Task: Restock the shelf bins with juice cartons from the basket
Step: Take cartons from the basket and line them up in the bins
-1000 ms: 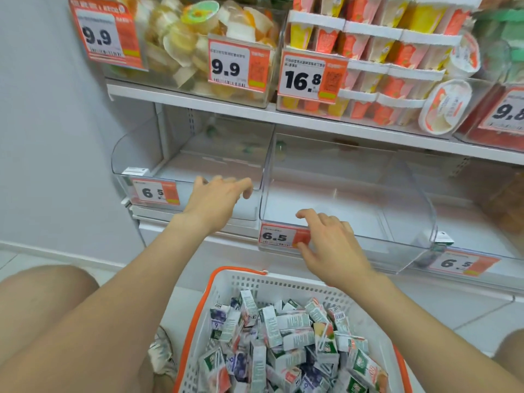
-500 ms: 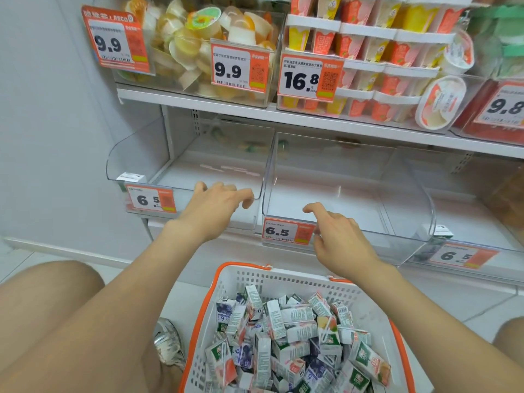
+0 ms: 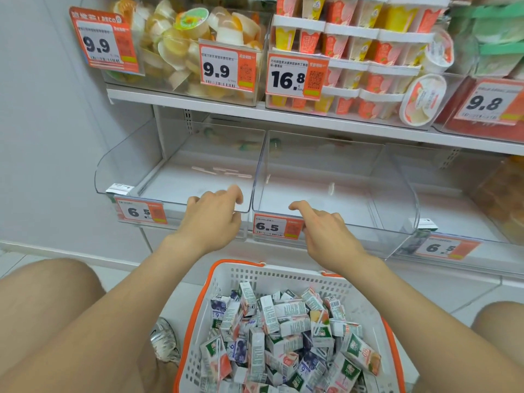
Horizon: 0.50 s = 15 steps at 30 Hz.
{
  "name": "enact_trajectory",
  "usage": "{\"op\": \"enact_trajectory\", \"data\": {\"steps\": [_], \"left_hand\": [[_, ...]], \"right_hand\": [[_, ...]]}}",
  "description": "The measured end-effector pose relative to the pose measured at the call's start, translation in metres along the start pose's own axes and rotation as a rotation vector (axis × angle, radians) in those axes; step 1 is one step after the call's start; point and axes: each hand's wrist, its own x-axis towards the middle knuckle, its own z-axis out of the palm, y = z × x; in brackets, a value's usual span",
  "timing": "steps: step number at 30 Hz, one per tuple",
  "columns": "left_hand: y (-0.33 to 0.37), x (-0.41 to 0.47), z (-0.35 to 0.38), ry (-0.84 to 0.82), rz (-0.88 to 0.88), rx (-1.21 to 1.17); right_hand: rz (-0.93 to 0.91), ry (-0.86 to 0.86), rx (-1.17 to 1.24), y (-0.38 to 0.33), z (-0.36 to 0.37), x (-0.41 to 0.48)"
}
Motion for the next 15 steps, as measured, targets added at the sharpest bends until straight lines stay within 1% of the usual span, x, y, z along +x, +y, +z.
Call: {"op": "enact_trajectory", "data": {"steps": [2, 3, 4, 6, 8, 12, 15], "left_hand": [[0.020, -0.006, 0.003, 0.215, 0.007, -0.063], [0.031, -0.009, 0.003, 0.295, 0.054, -0.057], [0.041, -0.012, 0.004, 0.334, 0.121, -0.034], [0.056, -0.017, 0.007, 0.319, 0.252, 0.024], [0.068, -0.020, 0.013, 0.272, 0.324, 0.063], [0.094, -0.021, 0.025, 0.246, 0.378, 0.081], [0.113, -0.016, 0.032, 0.223, 0.404, 0.061]], "right_hand": [[0.007, -0.042, 0.048, 0.003, -0.006, -0.002], [0.015, -0.061, 0.068, 0.004, -0.009, -0.003], [0.018, -0.073, 0.080, 0.004, -0.012, -0.004], [-0.002, -0.075, 0.091, 0.001, -0.015, -0.007], [-0.022, -0.073, 0.103, 0.000, -0.017, -0.010], [-0.017, -0.035, 0.066, 0.006, -0.030, -0.015], [0.061, 0.038, 0.012, 0.017, -0.060, -0.022]]}}
